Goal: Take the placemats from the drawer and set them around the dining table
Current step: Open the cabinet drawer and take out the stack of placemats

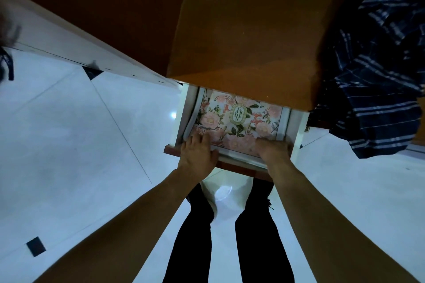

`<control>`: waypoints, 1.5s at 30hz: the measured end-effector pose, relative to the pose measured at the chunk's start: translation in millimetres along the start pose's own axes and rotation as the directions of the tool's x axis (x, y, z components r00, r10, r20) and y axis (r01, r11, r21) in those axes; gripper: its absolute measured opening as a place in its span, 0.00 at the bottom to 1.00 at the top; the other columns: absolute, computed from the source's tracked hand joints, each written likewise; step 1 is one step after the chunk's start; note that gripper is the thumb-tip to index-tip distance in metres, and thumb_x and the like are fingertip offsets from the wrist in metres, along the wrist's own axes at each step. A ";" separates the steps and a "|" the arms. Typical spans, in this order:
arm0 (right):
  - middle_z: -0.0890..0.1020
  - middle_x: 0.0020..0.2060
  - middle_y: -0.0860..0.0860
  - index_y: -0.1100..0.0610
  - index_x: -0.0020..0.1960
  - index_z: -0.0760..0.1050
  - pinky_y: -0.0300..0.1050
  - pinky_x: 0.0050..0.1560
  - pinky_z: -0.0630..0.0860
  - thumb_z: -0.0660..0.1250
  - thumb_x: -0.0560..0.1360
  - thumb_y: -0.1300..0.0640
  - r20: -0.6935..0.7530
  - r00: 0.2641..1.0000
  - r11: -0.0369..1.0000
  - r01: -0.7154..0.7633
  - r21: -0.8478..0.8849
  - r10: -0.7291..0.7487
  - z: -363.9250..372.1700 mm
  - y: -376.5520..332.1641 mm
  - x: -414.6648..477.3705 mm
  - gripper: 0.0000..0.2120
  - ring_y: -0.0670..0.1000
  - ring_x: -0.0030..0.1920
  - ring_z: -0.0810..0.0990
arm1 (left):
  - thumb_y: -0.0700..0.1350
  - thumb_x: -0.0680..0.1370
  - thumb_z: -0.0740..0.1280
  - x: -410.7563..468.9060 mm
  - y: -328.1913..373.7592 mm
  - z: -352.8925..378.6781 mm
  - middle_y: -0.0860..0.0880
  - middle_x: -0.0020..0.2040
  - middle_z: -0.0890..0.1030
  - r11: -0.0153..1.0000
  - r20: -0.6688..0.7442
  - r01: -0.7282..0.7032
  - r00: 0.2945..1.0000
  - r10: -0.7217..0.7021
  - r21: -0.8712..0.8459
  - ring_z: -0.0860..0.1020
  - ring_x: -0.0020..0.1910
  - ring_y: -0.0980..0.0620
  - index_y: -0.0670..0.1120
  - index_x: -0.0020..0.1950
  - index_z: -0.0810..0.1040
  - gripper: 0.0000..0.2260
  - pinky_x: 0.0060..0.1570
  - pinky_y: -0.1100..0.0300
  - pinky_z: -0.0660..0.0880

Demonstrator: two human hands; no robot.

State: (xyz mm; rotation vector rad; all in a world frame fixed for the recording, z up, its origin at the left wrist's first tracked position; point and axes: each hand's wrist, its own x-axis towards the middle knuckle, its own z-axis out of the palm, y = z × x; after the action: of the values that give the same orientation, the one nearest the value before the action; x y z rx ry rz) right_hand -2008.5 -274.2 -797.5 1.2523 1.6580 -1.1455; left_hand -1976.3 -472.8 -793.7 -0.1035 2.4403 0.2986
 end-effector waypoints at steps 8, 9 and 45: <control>0.78 0.56 0.59 0.63 0.64 0.73 0.50 0.62 0.73 0.64 0.75 0.46 -0.119 0.985 0.981 -0.139 -0.136 0.124 12.5 -9.5 6.8 0.26 0.60 0.57 0.77 | 0.55 0.76 0.62 -2.1 -5.3 2.9 0.40 0.61 0.73 0.998 0.001 -0.021 1.000 0.021 -0.053 0.71 0.62 0.40 0.45 0.64 0.69 0.20 0.63 0.43 0.67; 0.77 0.53 0.58 0.64 0.63 0.73 0.50 0.60 0.74 0.65 0.74 0.47 -0.135 0.982 0.983 -0.148 -0.106 0.133 13.5 -6.6 7.8 0.25 0.60 0.54 0.77 | 0.55 0.76 0.62 -2.2 -5.9 3.1 0.41 0.61 0.73 0.998 -0.003 -0.023 1.000 0.023 -0.064 0.71 0.62 0.40 0.45 0.63 0.69 0.20 0.63 0.43 0.67; 0.70 0.17 0.45 0.52 0.31 0.69 0.44 0.31 0.65 0.67 0.76 0.56 0.015 0.939 0.939 0.343 -0.031 -0.342 -123.9 12.7 -180.1 0.15 0.47 0.22 0.68 | 0.48 0.77 0.67 -141.2 21.8 -116.3 0.46 0.34 0.77 0.620 -0.080 0.260 0.882 -0.465 -0.741 0.74 0.28 0.51 0.41 0.44 0.75 0.10 0.27 0.59 0.68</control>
State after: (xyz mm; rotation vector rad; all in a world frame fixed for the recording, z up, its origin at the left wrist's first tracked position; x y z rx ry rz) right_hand -1958.9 -209.0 -594.4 0.9565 1.9312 -1.3193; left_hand -1941.8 -479.9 -612.9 -1.0437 2.3279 1.0988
